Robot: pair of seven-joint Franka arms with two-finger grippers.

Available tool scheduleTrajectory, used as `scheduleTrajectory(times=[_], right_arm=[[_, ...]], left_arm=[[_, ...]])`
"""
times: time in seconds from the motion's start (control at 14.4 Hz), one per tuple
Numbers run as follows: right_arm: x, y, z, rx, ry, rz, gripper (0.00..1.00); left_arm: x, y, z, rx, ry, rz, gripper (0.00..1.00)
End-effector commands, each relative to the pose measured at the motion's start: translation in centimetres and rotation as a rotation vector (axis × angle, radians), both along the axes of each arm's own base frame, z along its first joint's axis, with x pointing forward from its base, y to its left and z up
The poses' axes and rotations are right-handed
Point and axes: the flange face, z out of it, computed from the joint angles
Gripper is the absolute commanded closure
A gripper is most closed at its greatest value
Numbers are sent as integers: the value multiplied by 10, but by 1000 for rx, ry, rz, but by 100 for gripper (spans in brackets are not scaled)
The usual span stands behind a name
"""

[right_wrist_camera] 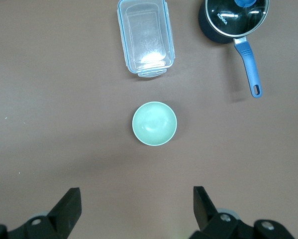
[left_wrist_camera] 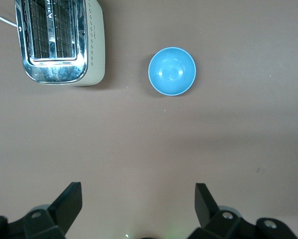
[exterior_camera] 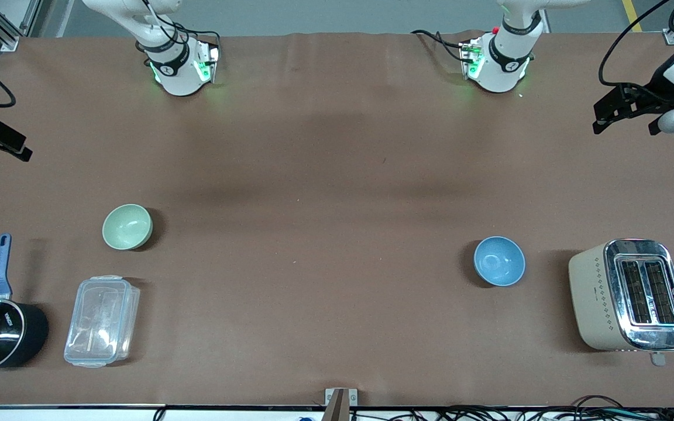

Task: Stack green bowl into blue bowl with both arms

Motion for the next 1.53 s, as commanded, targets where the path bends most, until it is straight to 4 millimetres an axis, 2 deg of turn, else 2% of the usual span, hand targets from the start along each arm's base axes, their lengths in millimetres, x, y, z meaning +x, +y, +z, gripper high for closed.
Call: scheduleTrajectory(times=[0.0,0.14,0.28,0.35,0.77,1.04,1.18,1.32,1.46], right_arm=[[-4,0,0,-3,3,2,0],[-4,0,0,-3,5,2,0],[-5,0,1,-3,3,0,0],[-4,1,0,-3,3,2,0],[-4,1,-1,-2,3,2,0],[-2,-1,-4,-2,5,2,0],[1,-6,-19,-1,13,5,0],[5,-22,-41,-1,8,34,0],[7,-35,-73,0,18,53,0]], left_arm=[[2,0,6,16,-8,8,0],[3,1,12,16,-22,8,0],[11,3,5,15,-10,2,0],[19,5,-5,14,9,-1,0],[69,1,-83,7,32,12,0],[97,-1,-144,0,49,9,0],[104,-2,-180,-4,53,7,0],[106,-4,-207,-8,44,4,0],[111,-2,-234,-10,50,7,0]])
